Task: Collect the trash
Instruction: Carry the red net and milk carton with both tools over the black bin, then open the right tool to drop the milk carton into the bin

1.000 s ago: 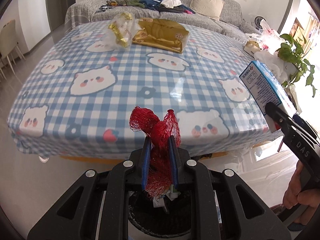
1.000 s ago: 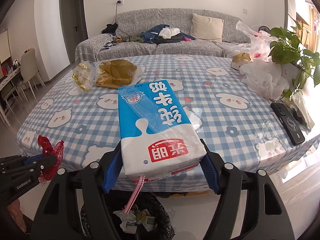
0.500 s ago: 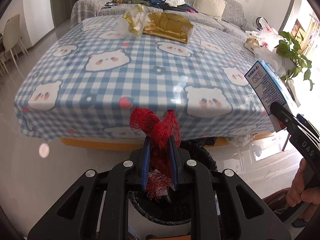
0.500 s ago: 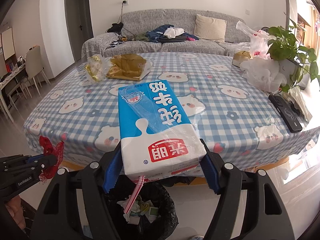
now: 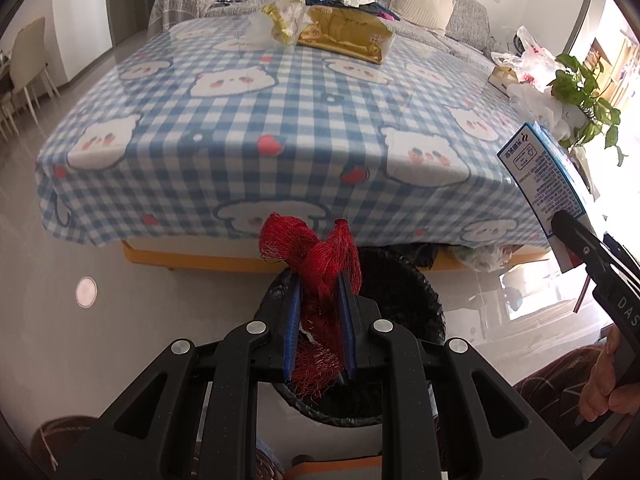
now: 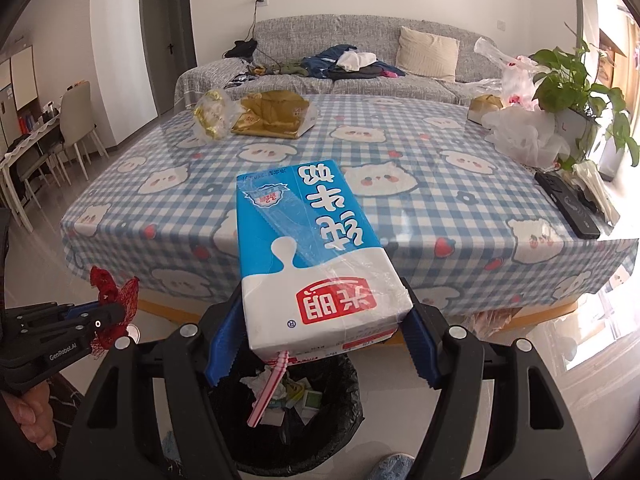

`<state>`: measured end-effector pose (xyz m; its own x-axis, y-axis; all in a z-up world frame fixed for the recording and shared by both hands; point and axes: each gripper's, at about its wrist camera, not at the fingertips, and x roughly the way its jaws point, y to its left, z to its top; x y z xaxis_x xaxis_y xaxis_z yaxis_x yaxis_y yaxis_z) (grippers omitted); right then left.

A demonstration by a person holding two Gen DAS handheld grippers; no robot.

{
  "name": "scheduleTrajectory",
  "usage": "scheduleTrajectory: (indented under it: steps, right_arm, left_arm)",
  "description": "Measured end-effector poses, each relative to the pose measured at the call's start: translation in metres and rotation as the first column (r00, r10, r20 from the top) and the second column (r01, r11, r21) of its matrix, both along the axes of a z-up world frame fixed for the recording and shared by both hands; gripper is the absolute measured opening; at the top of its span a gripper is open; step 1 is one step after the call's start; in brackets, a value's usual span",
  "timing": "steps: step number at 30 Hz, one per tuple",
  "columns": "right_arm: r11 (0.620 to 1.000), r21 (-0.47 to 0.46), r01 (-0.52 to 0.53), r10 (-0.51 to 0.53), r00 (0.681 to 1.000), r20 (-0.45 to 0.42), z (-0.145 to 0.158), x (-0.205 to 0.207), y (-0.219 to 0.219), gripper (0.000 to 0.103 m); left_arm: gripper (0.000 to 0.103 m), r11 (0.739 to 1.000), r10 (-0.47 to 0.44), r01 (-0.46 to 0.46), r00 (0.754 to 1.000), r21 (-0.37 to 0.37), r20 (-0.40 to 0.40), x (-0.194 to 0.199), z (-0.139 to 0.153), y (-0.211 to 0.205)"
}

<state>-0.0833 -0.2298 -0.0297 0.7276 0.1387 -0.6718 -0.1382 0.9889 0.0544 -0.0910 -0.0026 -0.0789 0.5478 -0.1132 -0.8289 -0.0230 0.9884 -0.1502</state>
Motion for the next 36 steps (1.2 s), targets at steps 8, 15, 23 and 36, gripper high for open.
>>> scheduleTrajectory:
  steps: [8, 15, 23, 36]
  right_arm:
    - [1.000, -0.001, -0.010, 0.010, 0.999, -0.035, -0.021, -0.024, 0.004, 0.067]
    - [0.999, -0.020, -0.037, 0.035, 0.995, -0.097, -0.049, -0.035, 0.015, 0.067]
    - [0.999, -0.035, -0.039, 0.032, 0.979, -0.200, -0.087, -0.025, 0.027, 0.067]
    - [0.997, -0.060, -0.054, 0.032, 0.950, -0.310, -0.136, -0.001, 0.051, 0.067]
  left_arm:
    - [0.017, 1.000, 0.024, -0.024, 1.000, -0.007, -0.015, -0.015, -0.025, 0.007]
    - [0.017, 0.998, 0.059, -0.058, 0.997, 0.012, -0.049, -0.012, -0.052, 0.023]
    - [0.017, 0.998, 0.058, -0.057, 0.997, 0.017, -0.059, -0.012, -0.071, 0.025]
    - [0.017, 0.998, 0.034, -0.029, 0.995, 0.054, -0.091, -0.001, -0.103, 0.007]
